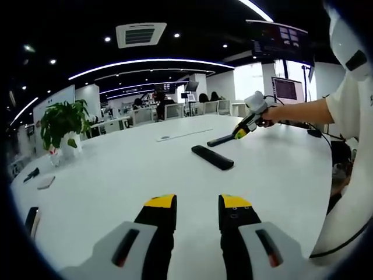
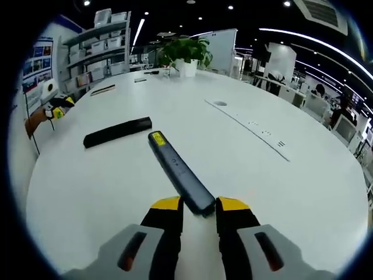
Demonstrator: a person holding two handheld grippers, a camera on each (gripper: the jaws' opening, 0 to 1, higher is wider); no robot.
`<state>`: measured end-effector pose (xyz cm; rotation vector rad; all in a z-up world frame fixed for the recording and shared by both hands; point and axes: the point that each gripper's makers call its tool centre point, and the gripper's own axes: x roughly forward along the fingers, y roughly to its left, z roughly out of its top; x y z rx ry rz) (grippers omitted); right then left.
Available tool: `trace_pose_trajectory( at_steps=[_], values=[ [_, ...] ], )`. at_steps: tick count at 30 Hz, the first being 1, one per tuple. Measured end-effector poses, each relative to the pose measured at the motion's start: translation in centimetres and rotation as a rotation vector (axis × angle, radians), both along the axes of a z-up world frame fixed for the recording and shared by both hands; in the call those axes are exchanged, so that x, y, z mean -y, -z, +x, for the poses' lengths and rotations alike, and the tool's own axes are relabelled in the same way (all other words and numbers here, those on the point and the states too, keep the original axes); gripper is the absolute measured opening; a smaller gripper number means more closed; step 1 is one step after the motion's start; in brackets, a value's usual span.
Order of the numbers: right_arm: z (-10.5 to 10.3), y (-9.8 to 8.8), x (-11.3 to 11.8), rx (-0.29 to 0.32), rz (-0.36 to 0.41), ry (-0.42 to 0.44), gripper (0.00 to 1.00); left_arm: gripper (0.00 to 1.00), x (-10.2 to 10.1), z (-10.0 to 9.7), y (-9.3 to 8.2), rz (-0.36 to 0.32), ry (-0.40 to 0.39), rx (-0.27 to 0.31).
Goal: Pflip the remote and laser pointer to the front side, press the buttons, and align them neatly on the table
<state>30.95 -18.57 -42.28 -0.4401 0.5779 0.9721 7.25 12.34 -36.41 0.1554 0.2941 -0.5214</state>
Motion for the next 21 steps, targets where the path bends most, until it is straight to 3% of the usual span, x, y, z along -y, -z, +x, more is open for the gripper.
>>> trace_pose_trajectory(
  at_steps=[8,12,17,21],
  values=[
    [-0.7,0.1,-0.1,-0.019,0.017,0.014,0.24,0.3,0.3,0.4,0.0,0.024,0.026,0.004],
    [-0.6,0.0,-0.5,-0.009,0.018,0.004,0.34,0.3,0.3,0.5,0.0,0.015,0.024,0.007],
    [-0.5,0.1,-0.9,-0.021,0.045,-0.019,0.25,0.3,0.3,0.4,0.1,0.013,0.023,0.005],
    [-1.0,0.0,-1.0,-0.034,0.073,-0.008,0.24,0.3,0.0,0.3,0.2,0.015,0.017,0.002]
  ],
)
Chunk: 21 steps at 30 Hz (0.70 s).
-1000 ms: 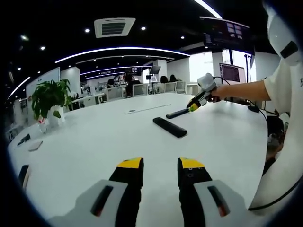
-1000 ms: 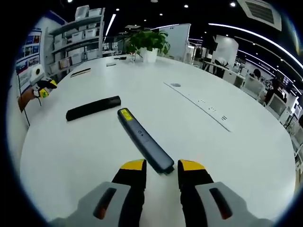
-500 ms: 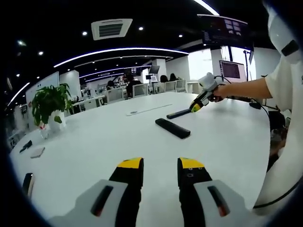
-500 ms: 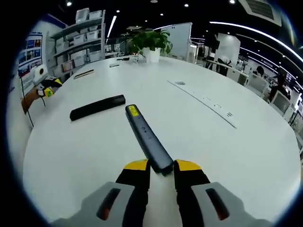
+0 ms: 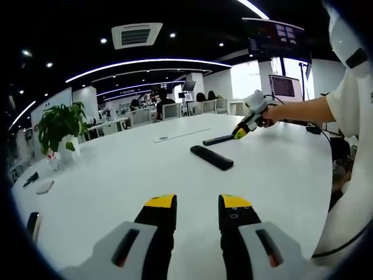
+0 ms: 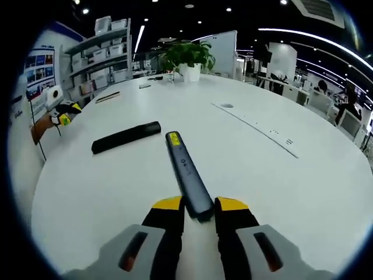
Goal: Pflip the remote and laser pointer to the front side, press the buttons, and align them neatly on the table
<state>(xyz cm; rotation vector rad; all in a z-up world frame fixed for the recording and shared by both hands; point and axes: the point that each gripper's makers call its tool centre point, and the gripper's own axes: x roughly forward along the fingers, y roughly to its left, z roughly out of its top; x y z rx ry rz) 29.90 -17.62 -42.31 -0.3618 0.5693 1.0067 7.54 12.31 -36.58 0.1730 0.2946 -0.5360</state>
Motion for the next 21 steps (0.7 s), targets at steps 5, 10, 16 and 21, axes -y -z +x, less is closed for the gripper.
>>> trace_pose_trajectory(
  at_steps=[5,10,16,21],
  values=[
    [-0.3,0.0,0.2,0.005,-0.004,0.007,0.21,0.3,0.1,0.2,0.2,0.0,0.003,-0.004],
    [-0.3,0.0,0.3,0.006,-0.014,0.03,0.21,0.3,1.2,0.7,-0.6,0.001,0.028,0.017],
    [-0.8,-0.1,0.4,-0.01,-0.032,0.038,0.21,0.3,1.8,0.8,-0.7,0.014,0.05,0.029],
    [-1.2,-0.1,0.7,-0.015,-0.04,0.044,0.21,0.3,1.4,0.7,-0.7,0.011,0.042,0.027]
  ],
)
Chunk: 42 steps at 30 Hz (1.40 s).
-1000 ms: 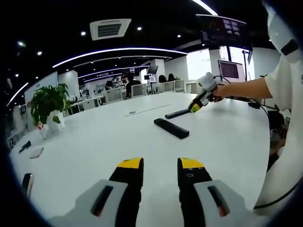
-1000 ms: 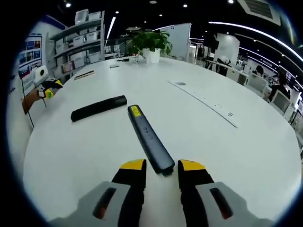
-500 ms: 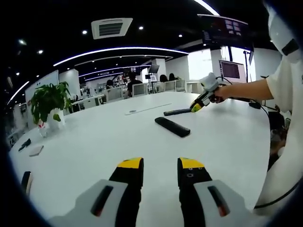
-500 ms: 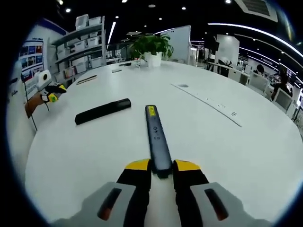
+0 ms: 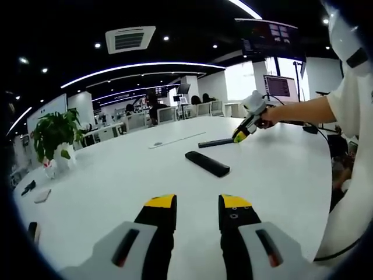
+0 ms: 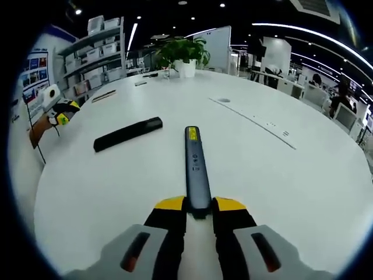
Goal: Pflip the remote and laser pointer to the front side, press the buttons, and align them neatly on the table
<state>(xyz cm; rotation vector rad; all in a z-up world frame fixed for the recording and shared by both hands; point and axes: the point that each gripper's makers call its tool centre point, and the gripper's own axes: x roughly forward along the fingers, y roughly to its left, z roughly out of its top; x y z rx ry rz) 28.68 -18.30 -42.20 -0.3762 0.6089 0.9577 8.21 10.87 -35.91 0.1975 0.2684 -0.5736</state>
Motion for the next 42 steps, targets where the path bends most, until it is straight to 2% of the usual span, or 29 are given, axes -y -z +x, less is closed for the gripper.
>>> trace_pose_trajectory(
  at_steps=[4,7,9,15,23,30,38,41,42],
  values=[
    [0.5,-0.1,0.2,0.039,0.004,0.018,0.26,0.3,-0.2,-0.1,0.3,0.005,-0.002,-0.006],
    [-0.5,-0.1,-0.4,0.014,0.031,0.023,0.23,0.3,-0.3,-0.2,0.3,0.006,-0.003,-0.005],
    [-0.7,-0.2,-0.5,0.033,0.039,0.019,0.22,0.3,-0.3,-0.2,0.3,0.006,-0.004,-0.005],
    [-0.2,0.0,0.1,0.027,0.051,0.025,0.21,0.3,-0.3,-0.2,0.6,0.012,0.001,-0.014],
    [-0.5,0.2,0.4,0.016,0.033,0.009,0.21,0.3,-0.2,0.0,0.7,0.018,0.012,-0.017],
    [-0.6,0.2,0.4,0.017,0.033,0.009,0.21,0.3,-0.5,1.3,1.5,0.037,0.014,-0.022],
    [-0.7,0.2,0.4,0.033,0.066,0.005,0.21,0.31,0.0,2.0,0.2,0.035,0.045,0.011],
    [-0.9,0.1,0.1,0.036,0.047,0.005,0.21,0.31,0.1,2.3,0.0,0.052,0.066,0.011],
    [-0.9,0.1,0.1,0.036,0.043,0.007,0.21,0.31,0.1,2.4,0.1,0.079,0.084,0.017]
  ],
)
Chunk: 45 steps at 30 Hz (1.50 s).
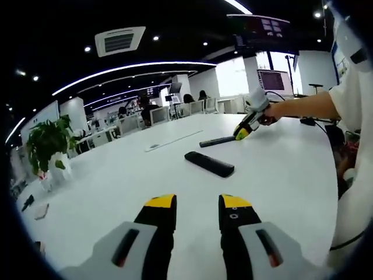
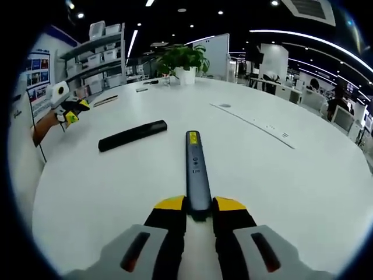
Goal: Pflip the remote and laser pointer to the front side, press the buttons, and align them neatly on the table
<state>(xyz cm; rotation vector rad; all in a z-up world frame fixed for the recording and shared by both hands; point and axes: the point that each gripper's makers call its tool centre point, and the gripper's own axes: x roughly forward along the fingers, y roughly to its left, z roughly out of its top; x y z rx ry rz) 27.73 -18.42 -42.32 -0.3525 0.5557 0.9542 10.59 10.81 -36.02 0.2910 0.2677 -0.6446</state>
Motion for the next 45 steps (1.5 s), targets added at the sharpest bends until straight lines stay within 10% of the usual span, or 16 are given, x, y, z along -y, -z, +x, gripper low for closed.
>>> trace_pose_trajectory(
  at_steps=[17,23,45],
  values=[
    [-0.4,0.0,-0.1,-0.025,-0.041,0.037,0.21,0.32,-0.2,1.4,-0.7,0.121,0.053,0.043],
    [-0.5,0.0,0.0,-0.035,-0.04,0.051,0.21,0.32,0.5,2.3,-0.6,-0.044,0.078,-0.029],
    [-1.0,0.0,-0.3,-0.01,-0.013,0.041,0.2,0.34,0.5,4.0,-0.7,0.065,0.166,0.006]
  ],
)
